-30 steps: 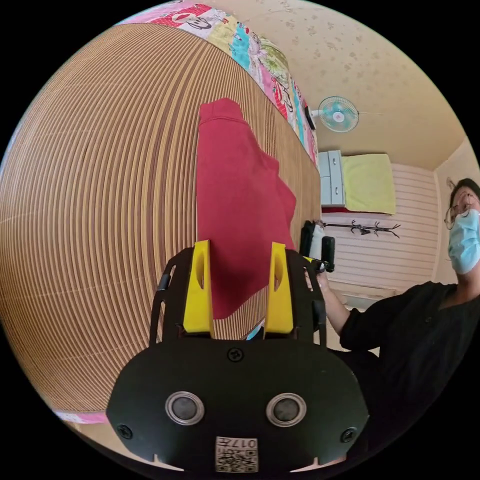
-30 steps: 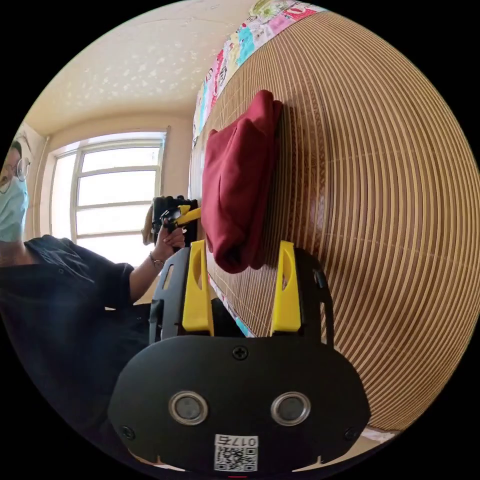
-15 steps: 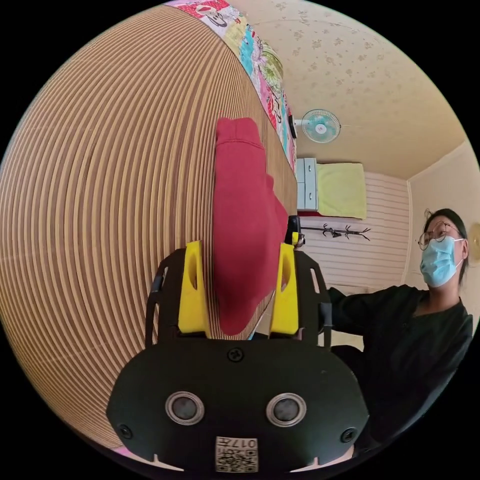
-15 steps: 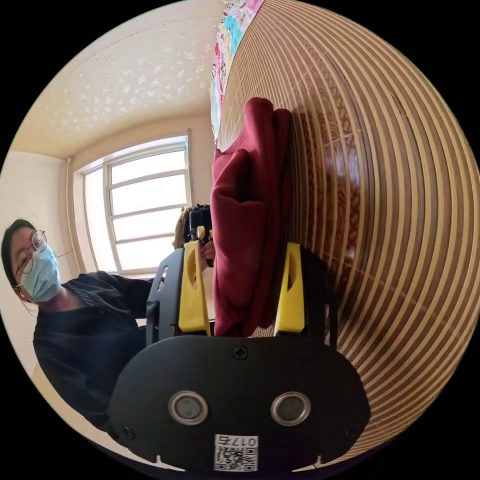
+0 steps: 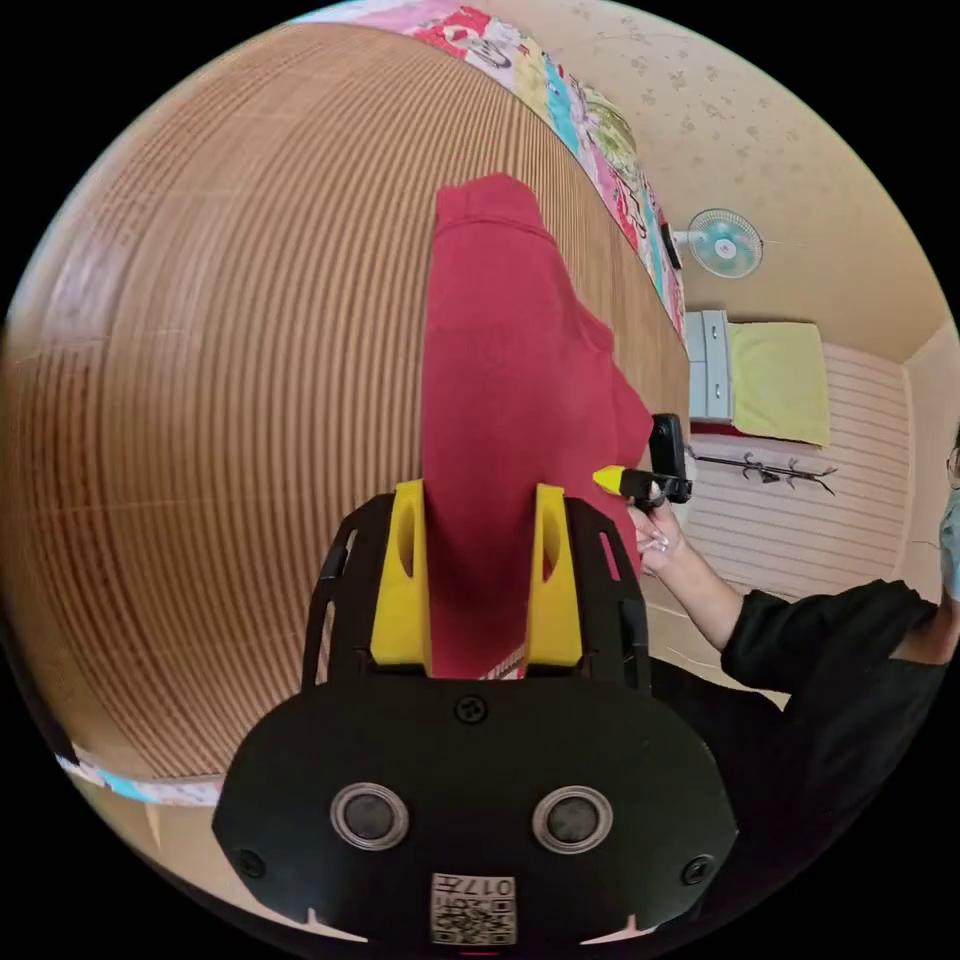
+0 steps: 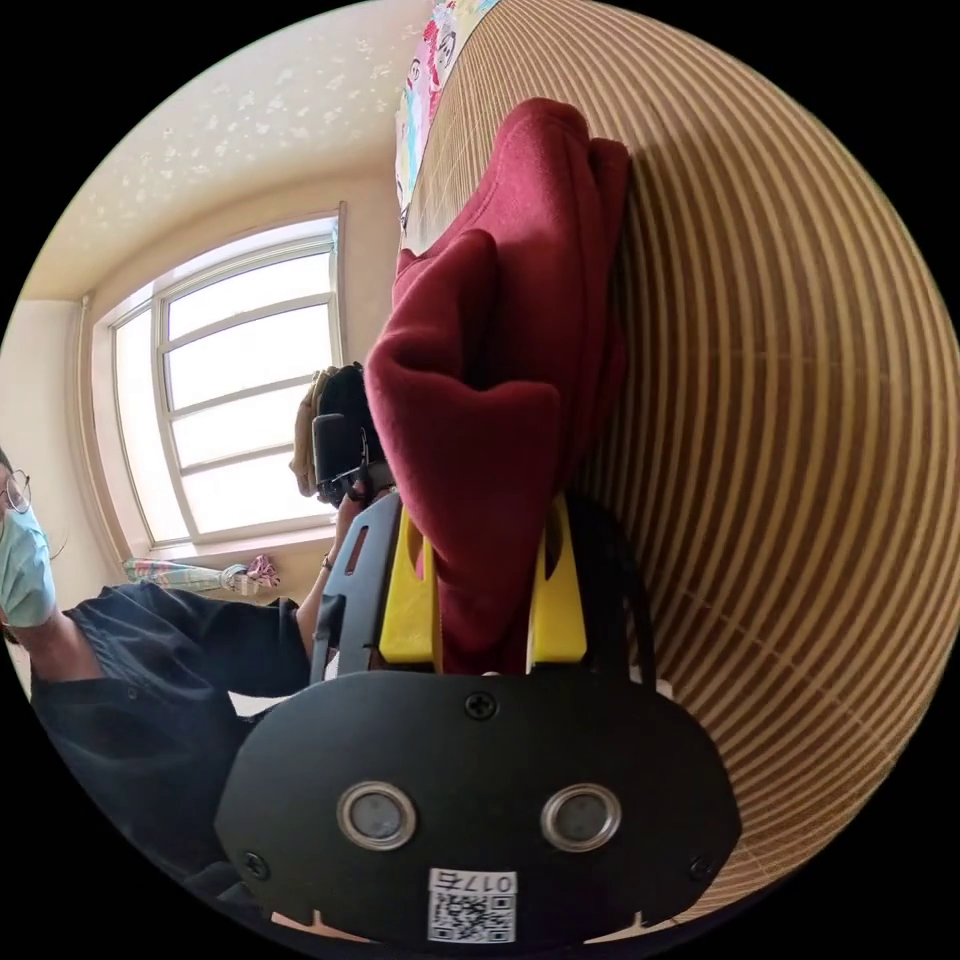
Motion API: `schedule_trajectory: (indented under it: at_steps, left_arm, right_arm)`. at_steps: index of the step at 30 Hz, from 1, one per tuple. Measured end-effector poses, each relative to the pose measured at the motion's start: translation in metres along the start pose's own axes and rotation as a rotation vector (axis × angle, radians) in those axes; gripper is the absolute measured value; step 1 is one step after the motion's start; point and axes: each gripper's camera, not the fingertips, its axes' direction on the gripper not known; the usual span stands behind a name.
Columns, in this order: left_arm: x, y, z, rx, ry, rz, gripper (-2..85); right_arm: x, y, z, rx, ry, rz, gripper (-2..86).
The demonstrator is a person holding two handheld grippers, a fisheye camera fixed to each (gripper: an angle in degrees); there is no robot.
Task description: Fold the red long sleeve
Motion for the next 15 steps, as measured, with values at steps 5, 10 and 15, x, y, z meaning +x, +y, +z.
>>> schedule_trajectory:
  at_steps: [5,10,15]
  left_arm:
    - [0.016,0.097,-0.107,0.343,-0.275,0.017,14.3]
    - [-0.006,0.175,-0.128,0.39,-0.173,-0.082,14.3]
    - [-0.024,0.243,-0.112,0.453,-0.078,-0.167,14.5]
  right_arm:
    - [-0.054,-0.034,0.149,-0.033,-0.003,-0.023,15.3]
    - [-0.104,-0.091,0.248,-0.104,0.077,-0.05,15.2]
    - [-0.134,-0.123,0.316,-0.157,0.139,-0.073,16.0]
